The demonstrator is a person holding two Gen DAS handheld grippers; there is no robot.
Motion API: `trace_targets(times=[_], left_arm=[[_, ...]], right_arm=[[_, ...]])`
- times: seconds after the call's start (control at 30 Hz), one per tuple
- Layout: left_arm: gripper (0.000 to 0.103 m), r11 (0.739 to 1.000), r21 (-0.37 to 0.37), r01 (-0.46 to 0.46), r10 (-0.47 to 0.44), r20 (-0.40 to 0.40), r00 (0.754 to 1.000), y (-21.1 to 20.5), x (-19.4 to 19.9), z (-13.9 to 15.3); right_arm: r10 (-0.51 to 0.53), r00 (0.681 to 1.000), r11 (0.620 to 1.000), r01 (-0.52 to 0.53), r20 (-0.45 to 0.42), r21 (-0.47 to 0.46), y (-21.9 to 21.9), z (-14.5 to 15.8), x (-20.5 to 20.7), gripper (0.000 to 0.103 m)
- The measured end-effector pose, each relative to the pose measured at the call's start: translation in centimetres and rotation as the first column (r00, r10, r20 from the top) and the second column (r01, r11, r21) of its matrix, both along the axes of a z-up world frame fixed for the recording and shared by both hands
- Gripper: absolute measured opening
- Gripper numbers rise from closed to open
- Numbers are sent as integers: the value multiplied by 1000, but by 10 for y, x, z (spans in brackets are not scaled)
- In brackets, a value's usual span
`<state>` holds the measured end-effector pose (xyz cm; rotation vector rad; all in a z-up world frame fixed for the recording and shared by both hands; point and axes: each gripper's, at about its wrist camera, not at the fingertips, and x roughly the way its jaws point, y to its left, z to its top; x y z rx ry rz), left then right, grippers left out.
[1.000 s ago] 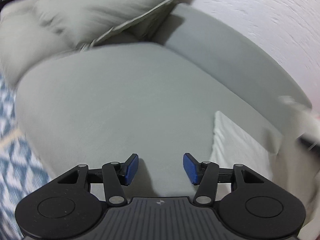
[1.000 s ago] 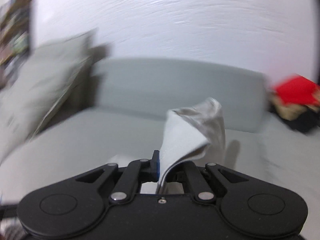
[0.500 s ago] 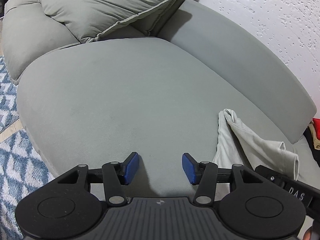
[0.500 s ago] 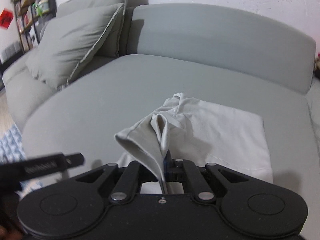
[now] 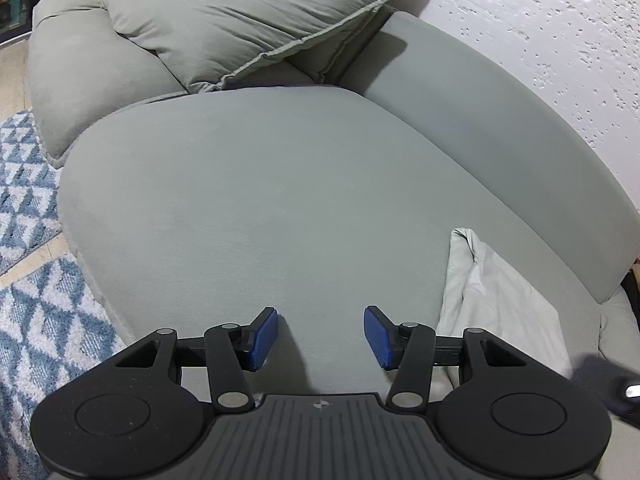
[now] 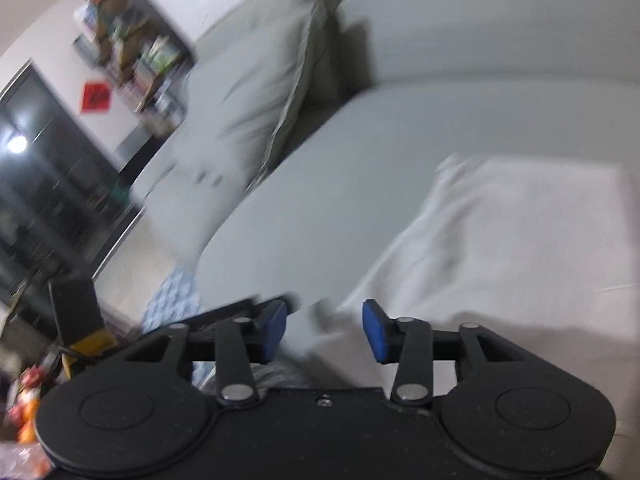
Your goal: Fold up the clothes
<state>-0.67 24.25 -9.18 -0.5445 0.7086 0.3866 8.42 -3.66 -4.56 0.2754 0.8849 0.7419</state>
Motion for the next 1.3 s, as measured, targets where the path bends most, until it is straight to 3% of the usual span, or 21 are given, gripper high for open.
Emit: trace_targets(times=[0.13,0.2,0.27,0.4,0.47,0.5,0.53,0.57,0.63,0.73,0.83,0.93,1.0,1.13,1.2,1.3], left_arm=[[35,996,84,36,-39,33,999,-15,-6,14],[29,973,191,127,-143,73,987,-37,-4,27],[28,925,299,233,-263,66,962,-67,7,37],[33,793,459,401,-441,-21,897,-119,43,37],[32,757,461,464,-436,-174,883,-127,68,18],[32,762,436,480,-396,-273,877,-125,81,6],[35,781,415,466,-364,-304,881,-118,84,2],[41,803,401,441,-343,-296,892,-111,82,2],[45,833,368,413,-328,-272,905,-96,73,8],[43,860,345,376,-323,-202,925,-77,52,20],[41,873,337,352,-329,-125,936,-75,39,34],[41,870,330,366,-360,-81,929,-80,40,46],[41,844,339,415,-414,-79,907,-91,56,46],[44,788,369,494,-497,-94,863,-116,96,35],[43,784,398,476,-459,-144,877,-120,121,18],[43,803,419,424,-329,-281,901,-112,137,-2]], right_arm=[[-184,983,983,183,15,14,-71,7,-8,39],[-250,968,968,251,25,-16,-96,0,-13,10],[-245,968,966,248,45,-76,-99,-9,-16,9],[-189,975,958,209,114,-196,-76,-26,-15,10],[-146,980,946,178,133,-271,-59,-35,-14,10],[-131,983,933,165,125,-320,-52,-40,-17,11],[-121,987,917,151,102,-369,-48,-46,-19,11],[-115,989,912,141,90,-385,-49,-51,-23,11],[-97,990,922,127,100,-366,-60,-46,-36,11],[-111,992,946,121,52,-300,-84,-31,-45,13],[-161,985,964,172,69,-202,-106,-20,-42,30],[-238,968,959,246,73,-137,-119,-18,-28,29],[-282,958,953,286,48,-102,-122,-23,-12,15],[-293,956,956,292,-5,-40,-109,-40,32,14],[-298,954,954,297,-25,-49,-100,-53,53,14],[-340,940,923,339,28,-180,-85,-72,73,14]])
